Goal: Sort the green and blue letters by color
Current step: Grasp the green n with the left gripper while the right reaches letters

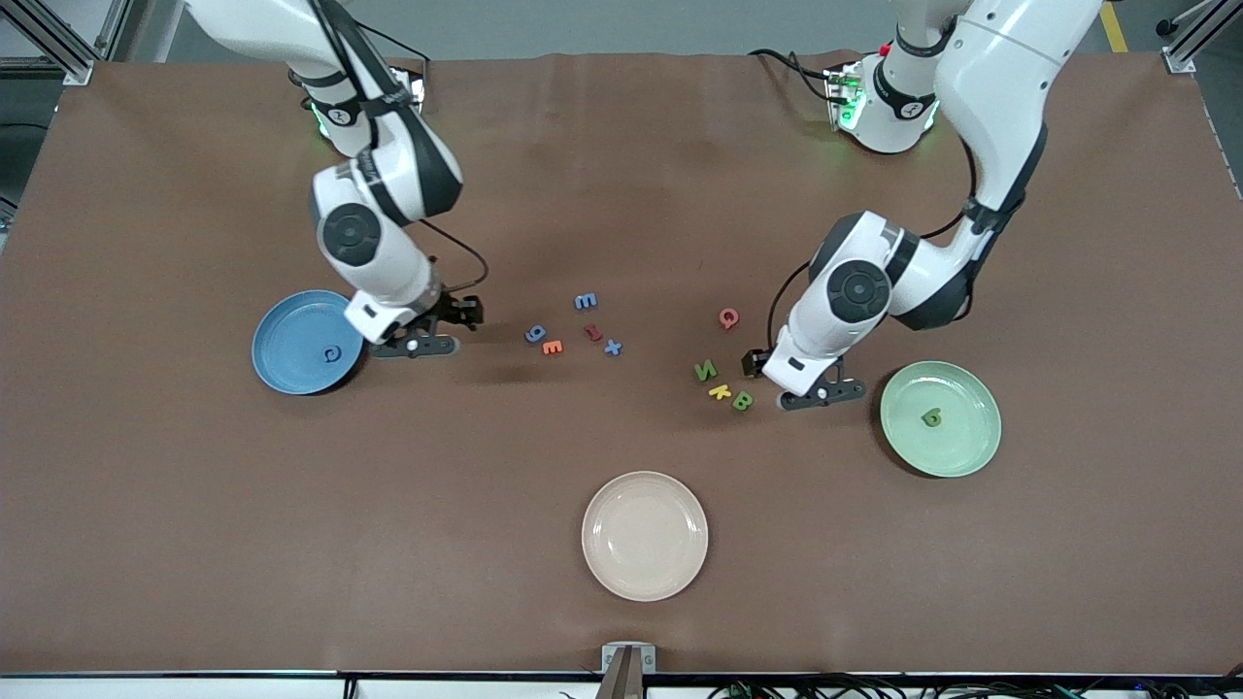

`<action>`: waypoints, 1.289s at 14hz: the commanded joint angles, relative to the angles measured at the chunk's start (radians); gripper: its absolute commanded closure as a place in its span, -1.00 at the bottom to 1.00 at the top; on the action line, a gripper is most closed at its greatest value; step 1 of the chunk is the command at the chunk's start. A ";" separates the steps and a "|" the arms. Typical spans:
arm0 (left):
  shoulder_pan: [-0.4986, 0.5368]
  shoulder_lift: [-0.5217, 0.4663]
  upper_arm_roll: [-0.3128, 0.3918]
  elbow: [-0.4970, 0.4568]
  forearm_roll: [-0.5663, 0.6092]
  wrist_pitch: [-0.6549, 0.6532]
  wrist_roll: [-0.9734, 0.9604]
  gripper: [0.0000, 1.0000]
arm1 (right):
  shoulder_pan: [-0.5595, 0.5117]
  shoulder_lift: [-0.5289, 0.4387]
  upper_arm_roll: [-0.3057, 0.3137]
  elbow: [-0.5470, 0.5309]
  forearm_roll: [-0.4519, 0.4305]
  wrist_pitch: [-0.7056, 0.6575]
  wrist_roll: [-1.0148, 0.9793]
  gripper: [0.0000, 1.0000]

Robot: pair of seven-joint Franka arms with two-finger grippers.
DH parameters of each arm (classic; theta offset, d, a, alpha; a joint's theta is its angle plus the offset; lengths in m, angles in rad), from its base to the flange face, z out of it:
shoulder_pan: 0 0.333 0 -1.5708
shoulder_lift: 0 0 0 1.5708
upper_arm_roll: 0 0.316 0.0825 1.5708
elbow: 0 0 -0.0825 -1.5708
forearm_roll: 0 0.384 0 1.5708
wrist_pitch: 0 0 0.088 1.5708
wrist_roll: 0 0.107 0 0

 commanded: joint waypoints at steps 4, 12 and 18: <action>-0.038 0.076 0.005 0.005 0.071 0.065 -0.106 -0.53 | 0.167 0.146 -0.013 0.062 0.013 0.127 0.244 -0.51; -0.038 0.096 0.005 0.005 0.112 0.063 -0.138 0.73 | 0.226 0.199 -0.013 0.081 0.013 0.130 0.320 -0.54; 0.046 0.009 0.008 -0.006 0.141 0.045 -0.088 1.00 | 0.238 0.238 -0.013 0.088 0.013 0.200 0.326 -0.53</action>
